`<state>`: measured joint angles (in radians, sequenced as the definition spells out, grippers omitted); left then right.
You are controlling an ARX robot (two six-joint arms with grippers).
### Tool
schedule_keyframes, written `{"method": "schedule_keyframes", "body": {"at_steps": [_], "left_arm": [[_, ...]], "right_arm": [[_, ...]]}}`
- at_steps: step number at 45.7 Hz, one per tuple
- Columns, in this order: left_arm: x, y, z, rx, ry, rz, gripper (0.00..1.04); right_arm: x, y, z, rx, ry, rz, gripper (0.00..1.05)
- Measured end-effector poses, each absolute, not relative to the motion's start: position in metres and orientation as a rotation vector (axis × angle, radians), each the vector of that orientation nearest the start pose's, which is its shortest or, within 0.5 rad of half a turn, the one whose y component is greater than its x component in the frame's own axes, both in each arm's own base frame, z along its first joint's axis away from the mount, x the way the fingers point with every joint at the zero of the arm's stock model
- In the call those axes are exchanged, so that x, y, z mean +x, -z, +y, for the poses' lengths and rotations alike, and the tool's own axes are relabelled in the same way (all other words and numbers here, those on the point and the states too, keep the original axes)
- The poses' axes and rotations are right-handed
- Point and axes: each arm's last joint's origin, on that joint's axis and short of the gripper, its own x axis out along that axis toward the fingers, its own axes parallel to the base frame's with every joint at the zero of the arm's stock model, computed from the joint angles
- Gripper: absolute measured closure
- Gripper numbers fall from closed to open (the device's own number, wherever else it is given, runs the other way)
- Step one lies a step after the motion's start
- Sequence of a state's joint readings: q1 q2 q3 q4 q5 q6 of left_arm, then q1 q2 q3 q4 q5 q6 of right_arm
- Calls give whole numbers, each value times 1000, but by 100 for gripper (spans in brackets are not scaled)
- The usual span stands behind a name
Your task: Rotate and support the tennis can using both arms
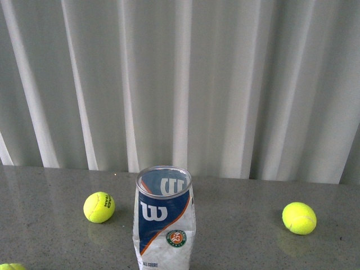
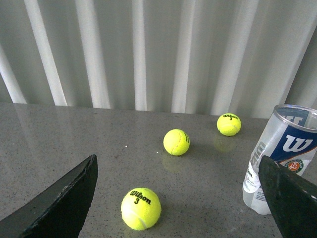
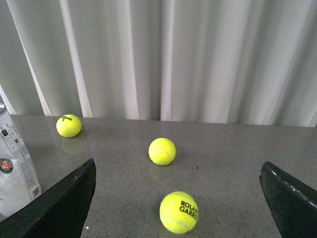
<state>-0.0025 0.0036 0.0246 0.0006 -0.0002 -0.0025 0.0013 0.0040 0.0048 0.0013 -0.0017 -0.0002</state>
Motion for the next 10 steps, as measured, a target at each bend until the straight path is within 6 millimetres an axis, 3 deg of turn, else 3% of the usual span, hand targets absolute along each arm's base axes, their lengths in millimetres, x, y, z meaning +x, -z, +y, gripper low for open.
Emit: {"method": "schedule_keyframes", "body": {"at_steps": [10], "left_arm": [[96, -172, 0, -3, 2, -22, 7]], "right_arm": [[98, -165, 0, 0, -3, -2, 7]]}}
